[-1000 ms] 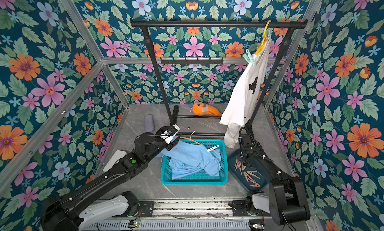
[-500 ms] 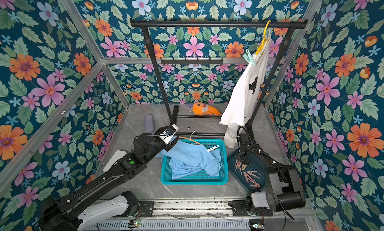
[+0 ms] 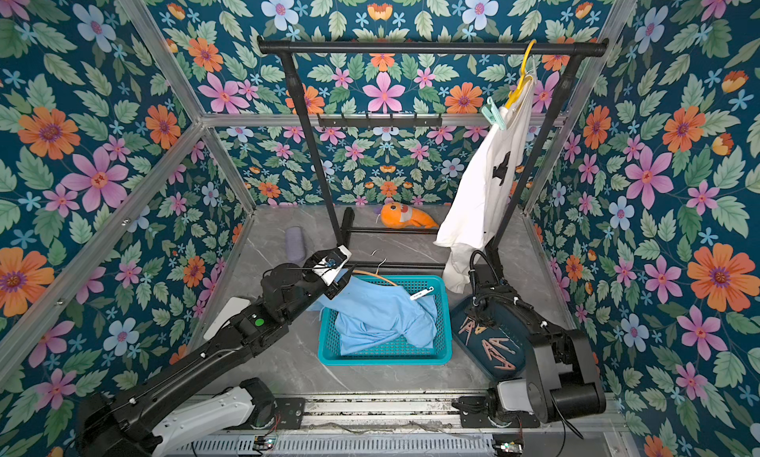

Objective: Use clothespins to secure the t-shirt on both sides of the hanger
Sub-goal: Pick up the clothespin from the storage box.

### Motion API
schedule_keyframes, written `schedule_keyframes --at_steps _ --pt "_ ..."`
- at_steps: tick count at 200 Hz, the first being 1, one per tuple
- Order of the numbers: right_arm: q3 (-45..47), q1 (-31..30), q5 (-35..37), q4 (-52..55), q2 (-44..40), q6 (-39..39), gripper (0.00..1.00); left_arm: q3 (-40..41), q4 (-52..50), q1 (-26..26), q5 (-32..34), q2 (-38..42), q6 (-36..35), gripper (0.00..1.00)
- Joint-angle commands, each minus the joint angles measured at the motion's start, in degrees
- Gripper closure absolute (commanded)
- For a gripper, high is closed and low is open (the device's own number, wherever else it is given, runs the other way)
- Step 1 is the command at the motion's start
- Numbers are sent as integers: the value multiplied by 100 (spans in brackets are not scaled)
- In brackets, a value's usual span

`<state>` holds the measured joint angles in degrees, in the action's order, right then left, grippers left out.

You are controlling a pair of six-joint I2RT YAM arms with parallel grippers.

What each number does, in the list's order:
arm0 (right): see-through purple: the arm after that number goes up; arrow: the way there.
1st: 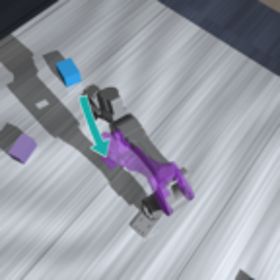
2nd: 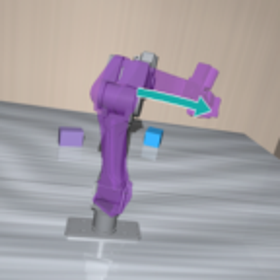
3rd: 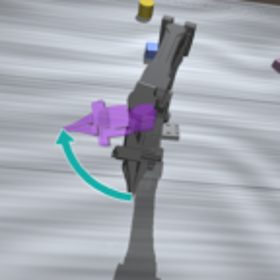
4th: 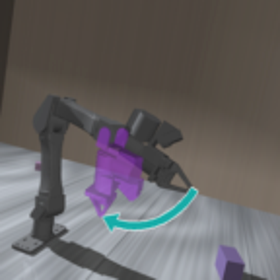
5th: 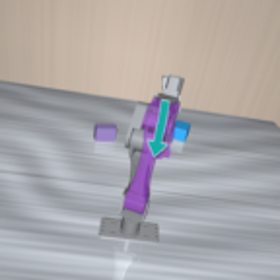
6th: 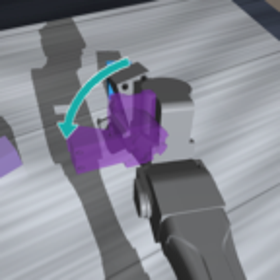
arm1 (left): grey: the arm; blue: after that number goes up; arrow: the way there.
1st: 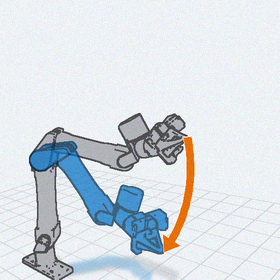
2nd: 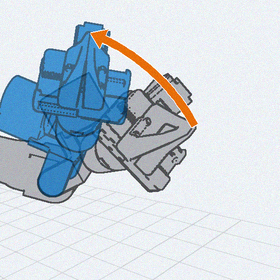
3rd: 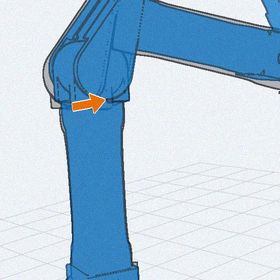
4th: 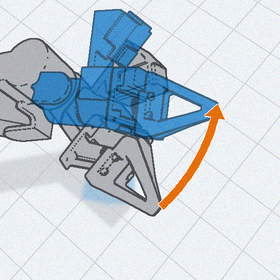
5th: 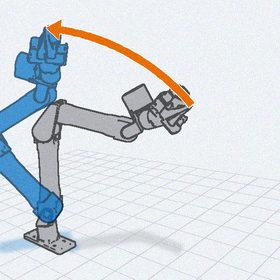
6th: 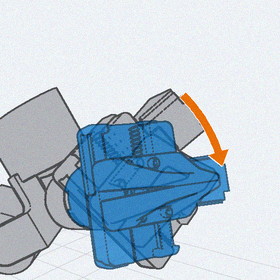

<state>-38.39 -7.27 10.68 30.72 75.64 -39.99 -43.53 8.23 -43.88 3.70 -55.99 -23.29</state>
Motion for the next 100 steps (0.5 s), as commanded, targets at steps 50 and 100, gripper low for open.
schedule_keyframes --at_steps 50,100 --pt "475 -9 -1825 -1259 -4072 980 100 -481 -270 11 -1961 43 933 30" --pt "953 -221 -4835 -6470 -4555 -6 100 -596 1108 -90 -4331 -471 2354 23"
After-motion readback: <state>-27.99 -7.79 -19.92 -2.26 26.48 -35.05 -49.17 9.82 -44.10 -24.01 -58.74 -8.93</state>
